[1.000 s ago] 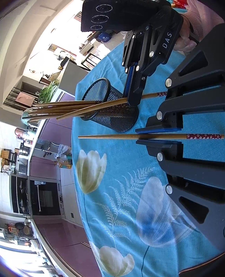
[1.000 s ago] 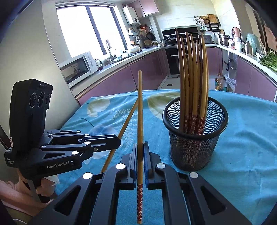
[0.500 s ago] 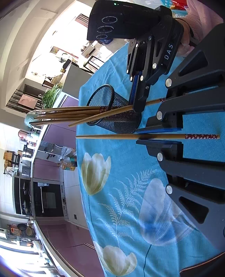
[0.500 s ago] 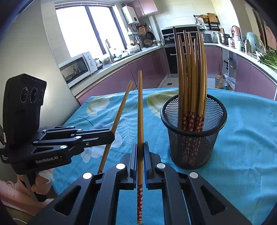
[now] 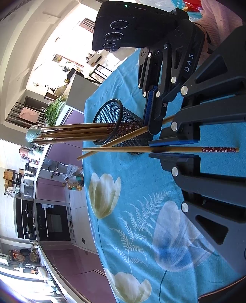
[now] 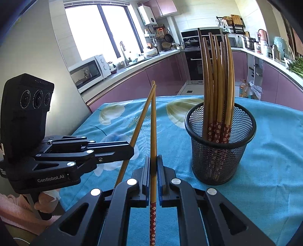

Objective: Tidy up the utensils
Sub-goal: 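Lift both chopsticks upright and carry them above the mesh cup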

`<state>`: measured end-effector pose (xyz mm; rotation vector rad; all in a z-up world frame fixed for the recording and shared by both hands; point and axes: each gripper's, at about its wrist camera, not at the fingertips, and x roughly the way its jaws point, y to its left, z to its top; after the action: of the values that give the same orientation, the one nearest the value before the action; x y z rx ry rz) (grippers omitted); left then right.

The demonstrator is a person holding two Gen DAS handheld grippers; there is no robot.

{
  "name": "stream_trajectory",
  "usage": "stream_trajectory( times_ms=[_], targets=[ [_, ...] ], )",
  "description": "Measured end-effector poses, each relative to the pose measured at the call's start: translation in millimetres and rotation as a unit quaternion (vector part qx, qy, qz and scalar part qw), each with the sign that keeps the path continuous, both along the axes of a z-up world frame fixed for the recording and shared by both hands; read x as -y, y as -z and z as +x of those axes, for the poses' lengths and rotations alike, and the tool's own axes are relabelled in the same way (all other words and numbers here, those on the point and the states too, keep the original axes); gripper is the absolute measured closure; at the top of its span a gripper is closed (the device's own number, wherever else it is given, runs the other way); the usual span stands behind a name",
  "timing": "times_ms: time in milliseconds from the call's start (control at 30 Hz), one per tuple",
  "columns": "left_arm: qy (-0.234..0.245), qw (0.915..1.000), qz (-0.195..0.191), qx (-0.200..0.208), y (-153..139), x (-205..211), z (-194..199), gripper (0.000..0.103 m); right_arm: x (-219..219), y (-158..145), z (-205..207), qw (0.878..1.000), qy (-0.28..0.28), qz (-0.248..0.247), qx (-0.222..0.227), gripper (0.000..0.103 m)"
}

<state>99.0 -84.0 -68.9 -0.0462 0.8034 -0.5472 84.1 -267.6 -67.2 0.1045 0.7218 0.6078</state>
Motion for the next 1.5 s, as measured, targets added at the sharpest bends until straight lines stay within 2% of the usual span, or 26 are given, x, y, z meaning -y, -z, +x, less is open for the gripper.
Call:
stream_trajectory(
  times_ms=[433,1500],
  targets=[
    [0.004,1.0000,0.001,-0.008,3.7,2.0,1.9,0.095,5.4,-1.6,-1.4,1.000,-0.001,0.002,0.005,0.097],
    [0.021,0.9997,-0.008,0.012,-9.5,5.8,-1.9,0.095,28.2,-19.1,-2.0,0.998,0.034,0.012,0.043,0.097]
  ],
)
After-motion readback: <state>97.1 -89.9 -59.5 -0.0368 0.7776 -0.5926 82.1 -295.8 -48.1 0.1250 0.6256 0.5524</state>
